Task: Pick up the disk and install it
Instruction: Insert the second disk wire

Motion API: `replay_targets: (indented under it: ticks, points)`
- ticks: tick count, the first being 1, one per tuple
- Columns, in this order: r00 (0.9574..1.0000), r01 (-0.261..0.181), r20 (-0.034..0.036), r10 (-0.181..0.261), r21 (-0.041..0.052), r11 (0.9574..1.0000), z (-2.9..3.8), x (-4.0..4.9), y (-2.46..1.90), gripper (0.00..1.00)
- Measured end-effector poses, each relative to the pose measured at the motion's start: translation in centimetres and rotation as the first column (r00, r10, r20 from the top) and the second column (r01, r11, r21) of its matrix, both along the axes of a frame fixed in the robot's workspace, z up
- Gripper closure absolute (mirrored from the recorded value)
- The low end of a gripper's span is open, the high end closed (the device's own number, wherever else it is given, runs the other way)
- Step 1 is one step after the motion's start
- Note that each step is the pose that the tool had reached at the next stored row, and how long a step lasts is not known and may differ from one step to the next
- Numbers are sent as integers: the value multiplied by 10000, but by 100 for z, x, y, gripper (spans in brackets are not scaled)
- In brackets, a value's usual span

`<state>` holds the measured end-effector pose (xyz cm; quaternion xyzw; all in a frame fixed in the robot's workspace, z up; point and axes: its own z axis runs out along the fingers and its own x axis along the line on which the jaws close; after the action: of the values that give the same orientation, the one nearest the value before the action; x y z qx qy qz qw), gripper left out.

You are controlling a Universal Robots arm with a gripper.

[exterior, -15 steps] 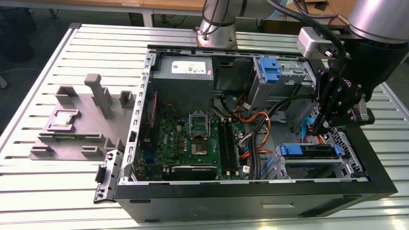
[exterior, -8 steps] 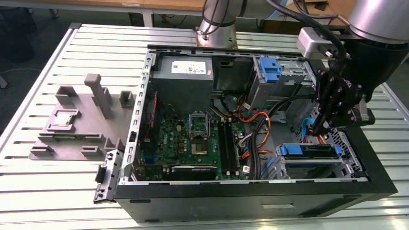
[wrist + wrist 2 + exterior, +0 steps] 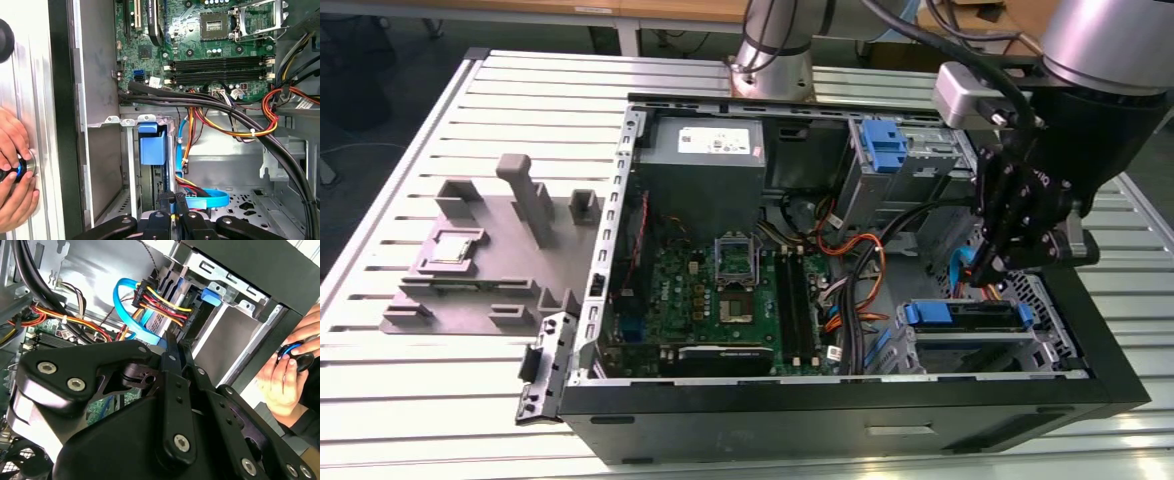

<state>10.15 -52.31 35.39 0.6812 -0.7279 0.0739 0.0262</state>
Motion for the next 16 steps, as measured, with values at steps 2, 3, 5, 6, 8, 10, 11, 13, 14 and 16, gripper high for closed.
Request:
replay_targets:
  ticks: [2, 3, 5, 6, 8, 10, 11, 13, 14, 16]
  points:
    - [10000, -13, 92, 13, 0, 10000, 0, -9, -14, 84]
    - [9999, -21, 136, 21, 0, 10000, 0, -15, -20, 84]
    - [9997, -40, 224, 40, 1, 10000, -1, -32, -24, 84]
    - [9996, -47, 266, 47, 0, 10000, -1, -41, -26, 84]
    - [9995, -54, 324, 54, -1, 10000, -1, -60, -30, 84]
    - [9993, -63, 359, 63, -1, 10000, -2, -75, -39, 84]
    - [9993, -66, 363, 66, 0, 10000, -2, -80, -41, 84]
    - [9993, -67, 364, 67, 0, 10000, -2, -80, -42, 84]
    - [9993, -67, 364, 67, -1, 10000, -2, -80, -45, 84]
    - [9993, -68, 365, 68, -1, 10000, -2, -81, -57, 84]
